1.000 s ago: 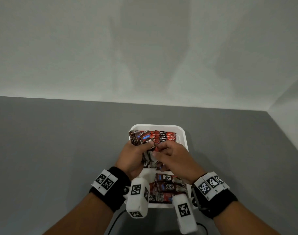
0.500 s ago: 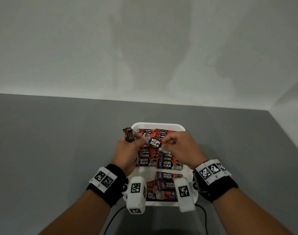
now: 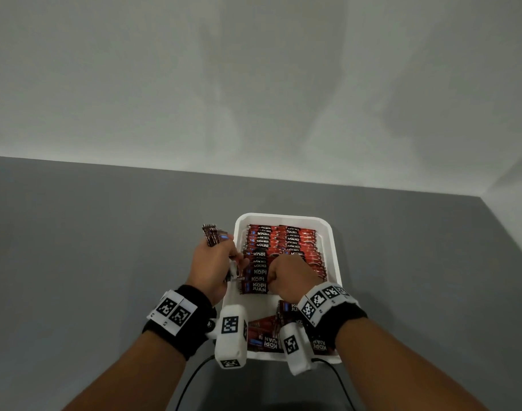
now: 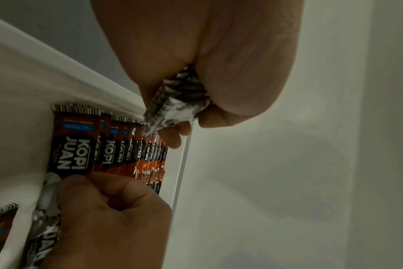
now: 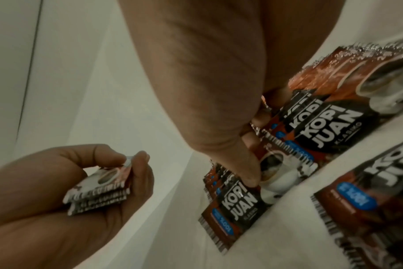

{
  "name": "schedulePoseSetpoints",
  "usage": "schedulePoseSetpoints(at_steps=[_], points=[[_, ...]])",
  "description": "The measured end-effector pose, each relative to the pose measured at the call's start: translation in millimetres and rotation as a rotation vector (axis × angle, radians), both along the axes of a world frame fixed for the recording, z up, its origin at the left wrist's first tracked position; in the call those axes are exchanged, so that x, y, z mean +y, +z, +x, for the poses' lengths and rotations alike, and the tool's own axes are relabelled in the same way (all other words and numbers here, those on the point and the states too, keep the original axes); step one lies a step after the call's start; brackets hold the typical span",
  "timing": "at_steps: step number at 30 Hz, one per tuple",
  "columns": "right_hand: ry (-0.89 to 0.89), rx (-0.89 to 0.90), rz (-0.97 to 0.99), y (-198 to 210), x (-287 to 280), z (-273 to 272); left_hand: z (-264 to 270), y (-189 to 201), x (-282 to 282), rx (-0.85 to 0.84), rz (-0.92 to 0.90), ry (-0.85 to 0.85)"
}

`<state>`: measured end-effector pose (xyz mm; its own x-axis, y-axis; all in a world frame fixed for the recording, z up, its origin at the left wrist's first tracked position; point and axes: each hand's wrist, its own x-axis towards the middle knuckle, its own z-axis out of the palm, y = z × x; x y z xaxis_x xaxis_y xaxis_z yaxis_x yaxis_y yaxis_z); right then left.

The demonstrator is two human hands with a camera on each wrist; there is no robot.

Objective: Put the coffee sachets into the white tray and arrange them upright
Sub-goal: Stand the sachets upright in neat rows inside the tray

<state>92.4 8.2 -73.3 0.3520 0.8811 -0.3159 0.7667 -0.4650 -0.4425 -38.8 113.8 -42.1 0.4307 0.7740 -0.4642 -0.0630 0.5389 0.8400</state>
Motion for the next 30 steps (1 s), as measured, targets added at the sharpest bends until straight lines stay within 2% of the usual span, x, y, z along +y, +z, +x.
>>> schedulePoseSetpoints(at_steps=[6,12,14,18,19,21,24,30], points=[[0.031,-0.131,-0.003,-9.0,2.4,-0.5,1.1,-4.2,-3.5,0.024,0.046,-0.077],[-0.072,-0.026,0.072,-5.1,-1.6,6.9,-1.7,-7.2,-6.9,0.052,0.095,-0.156],[-0.19,0.084,0.176,5.5,-5.4,12.5,-1.9,-6.9,-9.2,0.004,0.06,-0.18],[-0.419,0.676,0.384,33.4,-17.5,8.5,7.2,-2.4,-22.1,-0.112,0.025,-0.222],[-0.425,0.737,0.415,37.5,-20.9,6.1,10.6,-1.1,-26.2,-0.131,0.027,-0.236],[-0.405,0.679,0.45,41.8,-26.4,6.0,16.1,3.4,-32.1,-0.155,0.019,-0.253],[-0.405,0.489,0.453,47.5,-35.8,17.9,19.5,6.5,-27.9,-0.18,0.007,-0.221],[-0.298,0.26,0.421,51.5,-40.2,31.4,21.5,-5.7,-23.3,-0.063,0.189,-0.266]])
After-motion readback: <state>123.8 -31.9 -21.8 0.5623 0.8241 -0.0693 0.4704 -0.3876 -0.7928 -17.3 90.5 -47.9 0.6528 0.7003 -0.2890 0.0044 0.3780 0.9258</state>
